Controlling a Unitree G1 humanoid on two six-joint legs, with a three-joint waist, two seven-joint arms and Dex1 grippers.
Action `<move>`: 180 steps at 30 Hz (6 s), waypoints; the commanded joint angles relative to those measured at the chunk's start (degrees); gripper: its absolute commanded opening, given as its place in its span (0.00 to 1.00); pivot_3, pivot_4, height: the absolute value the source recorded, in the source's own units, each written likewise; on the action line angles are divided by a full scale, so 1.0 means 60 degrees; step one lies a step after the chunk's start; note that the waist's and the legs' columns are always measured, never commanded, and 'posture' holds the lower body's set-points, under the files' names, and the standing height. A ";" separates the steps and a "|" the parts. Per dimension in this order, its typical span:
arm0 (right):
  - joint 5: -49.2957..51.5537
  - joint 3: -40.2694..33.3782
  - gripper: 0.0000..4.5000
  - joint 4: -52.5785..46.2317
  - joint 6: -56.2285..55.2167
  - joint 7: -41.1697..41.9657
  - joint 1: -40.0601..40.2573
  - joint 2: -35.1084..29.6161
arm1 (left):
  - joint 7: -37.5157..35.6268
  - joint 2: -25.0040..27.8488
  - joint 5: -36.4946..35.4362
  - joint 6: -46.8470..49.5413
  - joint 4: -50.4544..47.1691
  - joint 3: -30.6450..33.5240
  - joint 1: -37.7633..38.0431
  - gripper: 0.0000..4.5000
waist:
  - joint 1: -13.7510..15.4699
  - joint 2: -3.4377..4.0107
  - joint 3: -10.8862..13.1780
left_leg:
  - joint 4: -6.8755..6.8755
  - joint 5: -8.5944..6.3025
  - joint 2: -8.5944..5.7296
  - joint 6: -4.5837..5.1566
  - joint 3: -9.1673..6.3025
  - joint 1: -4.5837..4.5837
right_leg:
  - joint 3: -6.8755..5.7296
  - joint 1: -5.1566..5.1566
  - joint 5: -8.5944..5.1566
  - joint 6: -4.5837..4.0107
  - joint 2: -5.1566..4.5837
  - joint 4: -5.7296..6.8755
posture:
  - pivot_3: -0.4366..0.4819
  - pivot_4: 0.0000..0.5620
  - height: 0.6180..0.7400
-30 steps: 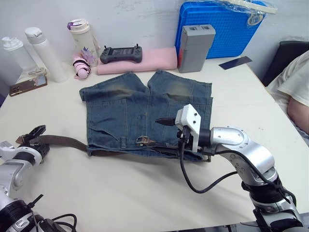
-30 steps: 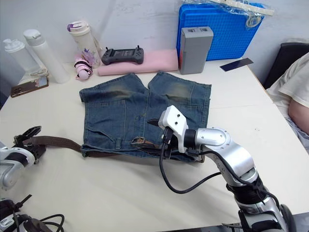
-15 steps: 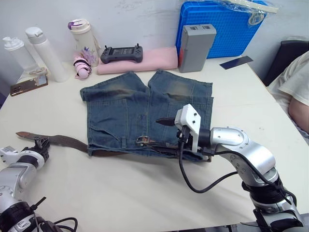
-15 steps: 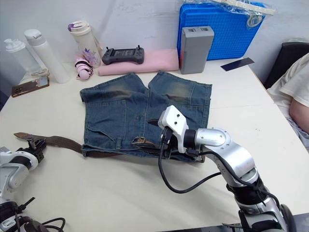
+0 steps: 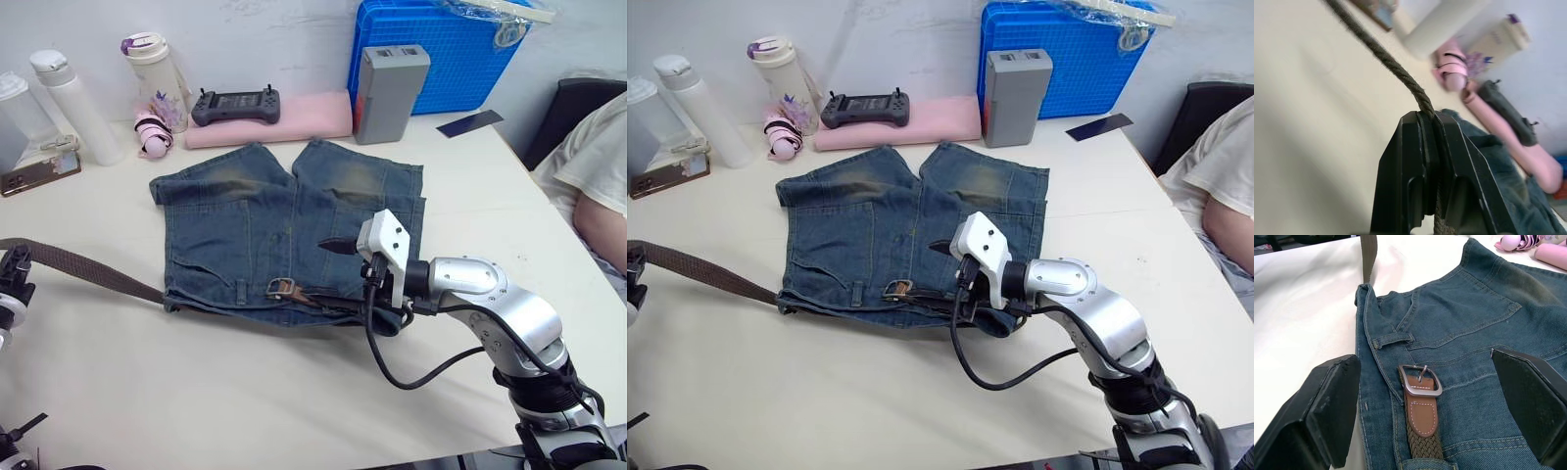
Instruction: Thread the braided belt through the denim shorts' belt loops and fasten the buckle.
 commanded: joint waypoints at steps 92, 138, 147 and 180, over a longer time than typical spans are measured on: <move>-0.9949 0.2139 0.00 0.5050 -0.8488 -0.3405 -0.1713 0.2415 | 0.3131 -0.4586 -0.7131 -0.1340 -0.7329 -0.7407 0.3428 0.80 | -0.0135 0.0049 0.0111 | 0.0065 0.0011 0.0008 -0.0047 0.0064 -0.0039 | 0.0110 -0.0149 0.0022 -0.0042 0.0086 0.0124 | 0.48 0.27 0.75; -0.8829 0.1625 0.99 0.3867 -0.7808 -0.1921 -0.0718 0.1837 | 0.4480 -0.5243 -0.7131 -0.1733 -0.7607 -0.5283 0.2124 0.00 | -0.0132 0.0038 0.0113 | 0.0052 0.0011 0.0027 -0.0052 0.0089 -0.0024 | 0.0135 -0.0147 0.0022 -0.0042 0.0108 0.0108 | 0.48 0.27 0.75; -0.4735 0.0813 0.99 0.0734 -0.5212 0.1180 0.0358 0.0856 | 0.2065 -0.2482 -0.7131 0.0286 -0.5719 -0.2772 0.4189 0.00 | -0.0115 0.0054 0.0124 | 0.0027 0.0007 0.0050 -0.0058 0.0085 -0.0023 | 0.0138 -0.0141 0.0022 -0.0053 0.0122 0.0080 | 0.48 0.27 0.75; -0.7135 0.2626 0.99 0.3233 -0.8324 -0.1403 -0.0520 0.1724 | -0.2404 -0.0334 -0.7131 0.2885 -0.4740 -0.2290 0.4677 0.00 | -0.0182 0.0053 0.0134 | 0.0009 -0.0021 0.0038 -0.0045 0.0044 -0.0002 | 0.0124 -0.0123 0.0024 -0.0056 0.0116 0.0055 | 0.48 0.27 0.75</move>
